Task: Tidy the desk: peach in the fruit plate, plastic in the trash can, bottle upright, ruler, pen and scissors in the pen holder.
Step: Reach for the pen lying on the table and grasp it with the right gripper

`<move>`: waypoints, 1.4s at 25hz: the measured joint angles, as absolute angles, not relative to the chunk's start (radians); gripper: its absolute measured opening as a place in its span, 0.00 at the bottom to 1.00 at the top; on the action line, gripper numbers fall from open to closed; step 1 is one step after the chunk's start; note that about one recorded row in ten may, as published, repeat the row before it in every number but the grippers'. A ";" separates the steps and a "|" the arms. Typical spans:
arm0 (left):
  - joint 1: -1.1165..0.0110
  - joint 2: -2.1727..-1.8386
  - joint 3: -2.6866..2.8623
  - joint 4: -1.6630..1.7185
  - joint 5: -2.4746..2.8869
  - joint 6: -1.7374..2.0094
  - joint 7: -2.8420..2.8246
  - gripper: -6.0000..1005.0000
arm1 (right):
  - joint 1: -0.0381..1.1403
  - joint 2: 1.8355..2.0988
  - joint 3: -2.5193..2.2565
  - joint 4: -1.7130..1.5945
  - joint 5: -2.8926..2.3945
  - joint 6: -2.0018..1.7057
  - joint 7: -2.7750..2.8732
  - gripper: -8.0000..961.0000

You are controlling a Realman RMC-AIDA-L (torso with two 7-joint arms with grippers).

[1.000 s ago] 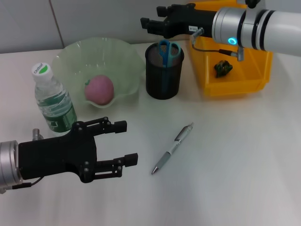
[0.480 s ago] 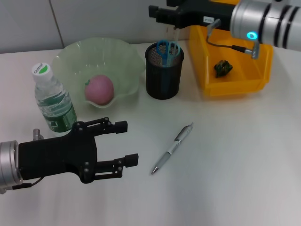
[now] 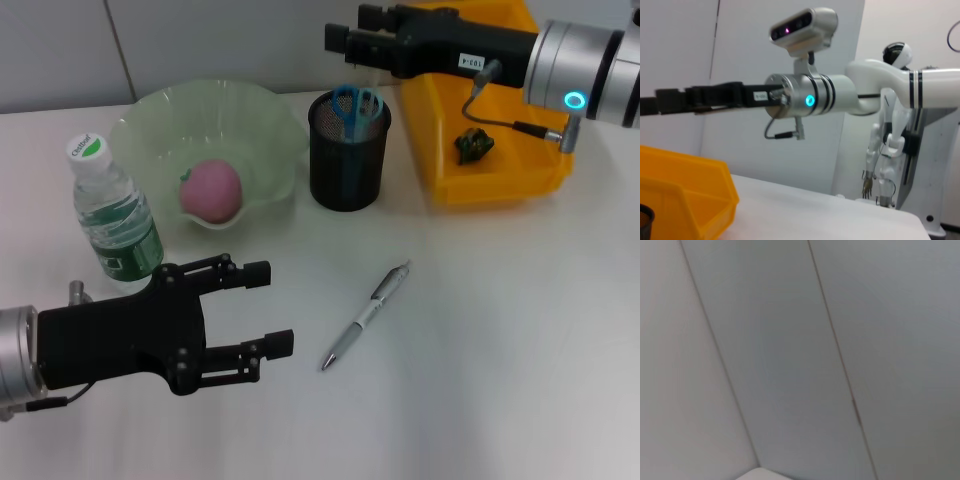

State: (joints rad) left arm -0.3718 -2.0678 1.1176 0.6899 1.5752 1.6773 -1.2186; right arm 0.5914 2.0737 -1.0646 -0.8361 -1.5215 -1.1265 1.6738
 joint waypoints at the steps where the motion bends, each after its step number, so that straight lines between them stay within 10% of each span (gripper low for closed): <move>1: -0.372 -2.068 1.118 0.690 1.575 1.677 -1.219 0.77 | 0.591 2.074 -1.065 -0.836 -1.521 -1.127 1.674 0.70; 35: -0.391 -2.065 1.117 0.638 1.560 1.687 -1.218 0.77 | 0.581 2.067 -1.078 -0.678 -1.549 -1.291 1.675 0.69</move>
